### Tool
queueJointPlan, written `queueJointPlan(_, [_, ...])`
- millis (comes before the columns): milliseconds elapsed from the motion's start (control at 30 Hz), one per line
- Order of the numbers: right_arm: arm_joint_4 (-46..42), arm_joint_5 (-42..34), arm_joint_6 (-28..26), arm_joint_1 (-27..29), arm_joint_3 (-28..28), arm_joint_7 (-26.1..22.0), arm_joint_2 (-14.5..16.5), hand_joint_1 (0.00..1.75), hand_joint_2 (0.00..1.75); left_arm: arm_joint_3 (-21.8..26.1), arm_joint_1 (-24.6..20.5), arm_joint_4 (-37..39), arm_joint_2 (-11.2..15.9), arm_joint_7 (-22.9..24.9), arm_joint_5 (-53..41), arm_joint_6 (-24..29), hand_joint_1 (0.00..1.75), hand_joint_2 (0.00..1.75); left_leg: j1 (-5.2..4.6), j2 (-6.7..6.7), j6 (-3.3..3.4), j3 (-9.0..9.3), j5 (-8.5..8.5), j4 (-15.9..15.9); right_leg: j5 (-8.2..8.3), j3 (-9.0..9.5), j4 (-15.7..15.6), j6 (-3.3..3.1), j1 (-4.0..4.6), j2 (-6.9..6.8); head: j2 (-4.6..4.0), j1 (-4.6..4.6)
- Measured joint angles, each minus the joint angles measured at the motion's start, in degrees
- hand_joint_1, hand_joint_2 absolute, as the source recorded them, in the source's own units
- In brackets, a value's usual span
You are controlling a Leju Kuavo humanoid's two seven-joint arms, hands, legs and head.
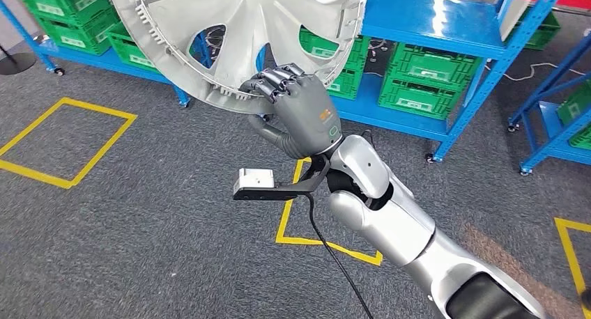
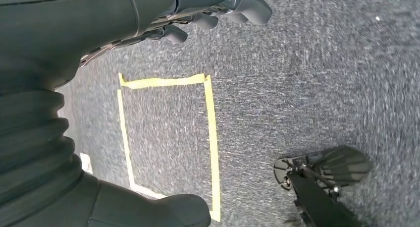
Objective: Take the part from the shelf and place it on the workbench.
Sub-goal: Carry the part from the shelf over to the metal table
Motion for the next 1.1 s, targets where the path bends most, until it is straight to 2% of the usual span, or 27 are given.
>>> queueJointPlan(33, [0.1,0.0,0.0,0.0,0.1,0.0,0.0,1.75,1.75,0.0,0.0,0.0,0.0,0.0,0.0,0.0,0.0,1.75,0.0,-0.78,0.03,-0.09,0.06,0.0,-0.87,-1.36,2.9,0.05,-0.03,0.31,0.0,0.01])
queueJointPlan(67, [0.2,0.0,0.1,0.1,0.2,0.0,0.0,1.75,1.75,0.0,0.1,0.0,0.0,0.0,-0.1,0.0,0.0,1.75,-0.01,-1.57,0.0,-0.16,0.12,0.1,-0.7,-1.89,3.9,0.02,-0.04,0.44,0.0,0.01])
queueJointPlan(100, [0.2,0.0,0.1,0.1,0.4,0.0,0.0,1.75,1.75,0.0,0.1,0.0,0.0,0.0,-0.1,0.0,0.0,1.75,0.0,-2.38,-0.07,-0.19,0.18,0.2,0.58,-1.27,2.6,-0.08,-0.06,0.59,-0.01,0.01])
queueJointPlan(133, [0.2,0.0,0.1,0.1,0.5,0.1,0.0,1.75,1.75,0.0,0.1,0.0,0.0,0.0,-0.2,0.0,0.0,1.75,0.0,-3.2,-0.17,-0.2,0.25,0.2,2.6,0.33,-0.6,-0.25,-0.11,0.98,-0.01,0.01])
queueJointPlan(200, [0.2,0.1,0.2,0.1,0.6,0.1,0.0,1.75,1.75,0.0,0.1,0.0,-0.1,0.0,-0.4,0.0,0.0,1.75,0.02,-4.62,-0.57,-0.41,0.46,0.4,5.73,3.95,-8.4,-0.69,-0.28,3.2,-0.01,0.0])
queueJointPlan(233, [0.2,0.1,0.2,0.1,0.7,0.1,0.0,1.75,1.75,0.0,0.1,0.0,-0.2,0.0,-0.5,0.0,0.0,1.75,0.06,-5.21,-0.9,-0.65,0.64,0.4,6.41,4.96,-10.7,-0.82,-0.28,4.04,-0.01,-0.01])
queueJointPlan(267, [0.2,0.1,0.2,0.1,0.7,0.1,0.0,1.75,1.75,0.0,0.1,0.0,-0.2,0.0,-0.5,0.0,0.0,1.75,0.15,-5.75,-1.3,-0.91,0.86,0.3,6.52,5.3,-11.8,-0.96,-0.21,4.55,-0.01,0.01])
queueJointPlan(333, [0.2,0.2,0.2,0.0,0.8,0.0,0.2,1.75,1.75,0.0,0.3,0.0,-0.1,0.0,-0.5,0.0,0.0,1.75,0.32,-6.65,-2.14,-1.31,1.33,0.0,6.88,5.28,-12.1,-1.38,-0.1,3.57,0.01,0.04])
queueJointPlan(367, [0.2,0.2,0.2,0.0,0.8,0.1,0.3,1.75,1.75,0.0,0.4,0.0,-0.1,0.0,-0.6,0.0,0.0,1.75,0.26,-6.01,-2.43,-1.57,1.21,0.1,7.12,5.36,-12.4,-1.78,-0.18,2.94,0.01,-0.01])
queueJointPlan(433, [0.2,0.2,0.3,-0.1,0.8,0.2,0.5,1.75,1.75,0.0,0.4,0.1,0.0,-0.1,-0.6,0.0,0.0,1.75,0.06,-2.96,-2.85,-3.19,-0.86,3.4,7.54,5.52,-13.0,-2.49,-0.41,1.49,0.0,-0.33])
queueJointPlan(467, [0.2,0.2,0.3,-0.2,0.8,0.2,0.5,1.75,1.75,0.0,0.3,0.1,-0.1,-0.1,-0.7,0.0,0.0,1.75,0.04,-1.23,-3.06,-4.66,-2.7,6.7,7.58,5.52,-13.0,-2.69,-0.35,0.75,0.0,-0.48])
queueJointPlan(533, [0.3,0.3,0.5,-0.1,0.8,0.2,0.5,1.75,1.75,0.0,0.2,0.1,-0.1,-0.1,-0.7,0.0,0.0,1.75,0.2,-0.03,-3.47,-7.75,-5.89,14.0,7.57,5.43,-13.0,-2.81,-0.27,-0.74,0.0,-0.56])
queueJointPlan(567, [0.3,0.3,0.6,-0.1,0.8,0.2,0.5,1.75,1.75,0.0,0.2,0.0,-0.1,-0.1,-0.7,-0.1,0.0,1.75,0.29,0.09,-3.62,-8.33,-6.23,15.7,7.56,5.41,-13.0,-2.82,-0.26,-1.46,0.0,-0.57])
queueJointPlan(600, [0.4,0.4,0.7,-0.1,0.8,0.1,0.5,1.75,1.75,0.0,0.3,0.0,0.0,-0.1,-0.7,-0.1,0.0,1.75,0.36,0.26,-3.72,-7.77,-5.54,15.2,7.53,5.4,-13.0,-2.79,-0.27,-2.17,0.0,-0.58])
queueJointPlan(633, [0.4,0.4,0.8,-0.1,0.8,0.1,0.5,1.75,1.75,0.0,0.3,0.0,0.0,-0.1,-0.7,-0.1,0.0,1.75,0.42,0.68,-3.76,-6.1,-4.03,12.4,7.47,5.43,-12.9,-2.7,-0.28,-2.85,-0.01,-0.58])
queueJointPlan(700, [0.4,0.4,0.9,-0.1,0.8,0.0,0.6,1.75,1.75,0.0,0.2,0.0,0.0,-0.3,-0.6,-0.1,0.0,1.75,0.29,2.82,-3.55,-1.63,-1.23,4.4,7.16,5.4,-12.5,-2.22,-0.11,-4.12,-0.01,-0.62])
queueJointPlan(733, [0.5,0.5,0.9,-0.2,0.8,0.0,0.6,1.75,1.75,0.0,0.2,0.0,0.0,-0.4,-0.5,0.0,0.0,1.75,0.15,3.53,-3.17,-0.25,-0.54,1.7,7.03,5.35,-12.4,-1.91,0.05,-4.67,-0.01,-0.58])
queueJointPlan(767, [0.5,0.5,0.9,-0.2,0.8,0.0,0.6,1.75,1.75,0.0,0.2,0.0,0.0,-0.4,-0.5,0.0,0.0,1.75,-0.01,3.89,-2.73,0.32,-0.37,0.4,6.95,5.29,-12.2,-1.63,0.24,-5.15,-0.01,-0.54])
queueJointPlan(833, [0.6,0.6,0.9,-0.3,0.8,0.0,0.6,1.75,1.75,0.0,0.3,0.0,0.0,-0.4,-0.5,0.1,0.0,1.75,-0.19,2.75,-1.79,0.04,-0.2,0.3,6.96,5.31,-12.3,-1.08,0.35,-6.12,-0.01,-0.44])
queueJointPlan(867, [0.6,0.6,0.9,-0.3,0.8,0.0,0.7,1.75,1.75,0.0,0.4,0.0,0.0,-0.4,-0.4,0.2,0.0,1.75,-0.15,2.18,-1.44,-0.04,-0.03,0.2,6.72,5.33,-12.1,-0.74,0.22,-5.86,-0.01,-0.43])
queueJointPlan(933, [0.6,0.6,0.9,-0.4,0.8,0.0,0.7,1.75,1.75,0.0,0.4,0.0,-0.1,-0.4,-0.4,0.3,0.0,1.75,0.05,1.02,-0.72,-0.11,0.32,-0.1,4.62,4.25,-9.2,-0.13,-0.12,-3.34,-0.01,-0.38])
queueJointPlan(967, [0.6,0.6,1.0,-0.4,0.8,0.0,0.7,1.75,1.75,0.0,0.3,0.0,-0.1,-0.4,-0.4,0.3,0.0,1.75,0.14,0.44,-0.48,-0.18,0.44,-0.1,2.83,2.88,-6.1,0.05,-0.26,-1.56,-0.01,-0.33])
queueJointPlan(1000, [0.7,0.7,1.0,-0.4,0.8,0.0,0.6,1.75,1.75,0.0,0.2,0.0,-0.1,-0.4,-0.4,0.3,0.0,1.75,0.13,-0.19,-0.29,-0.29,0.52,-0.1,0.94,1.05,-2.1,0.12,-0.29,-0.35,-0.01,-0.3])
queueJointPlan(1033, [0.7,0.7,1.0,-0.4,0.8,0.0,0.5,1.75,1.75,0.0,0.2,0.0,-0.1,-0.4,-0.4,0.3,0.0,1.75,0.11,-0.87,-0.19,-0.4,0.59,0.0,-0.43,-0.7,1.5,0.13,-0.27,0.21,-0.01,-0.26])
queueJointPlan(1067, [0.7,0.7,1.0,-0.3,0.8,0.0,0.5,1.75,1.75,0.0,0.2,0.0,-0.1,-0.4,-0.5,0.2,0.0,1.75,0.07,-1.62,-0.15,-0.5,0.63,0.0,-0.83,-1.84,3.7,0.09,-0.25,0.47,-0.01,-0.25])
queueJointPlan(1100, [0.7,0.7,1.0,-0.3,0.8,0.0,0.4,1.75,1.75,0.0,0.2,0.0,-0.1,-0.4,-0.5,0.2,0.0,1.75,0.04,-2.41,-0.18,-0.58,0.69,0.1,-0.11,-1.95,3.7,-0.03,-0.23,0.63,-0.01,-0.26])
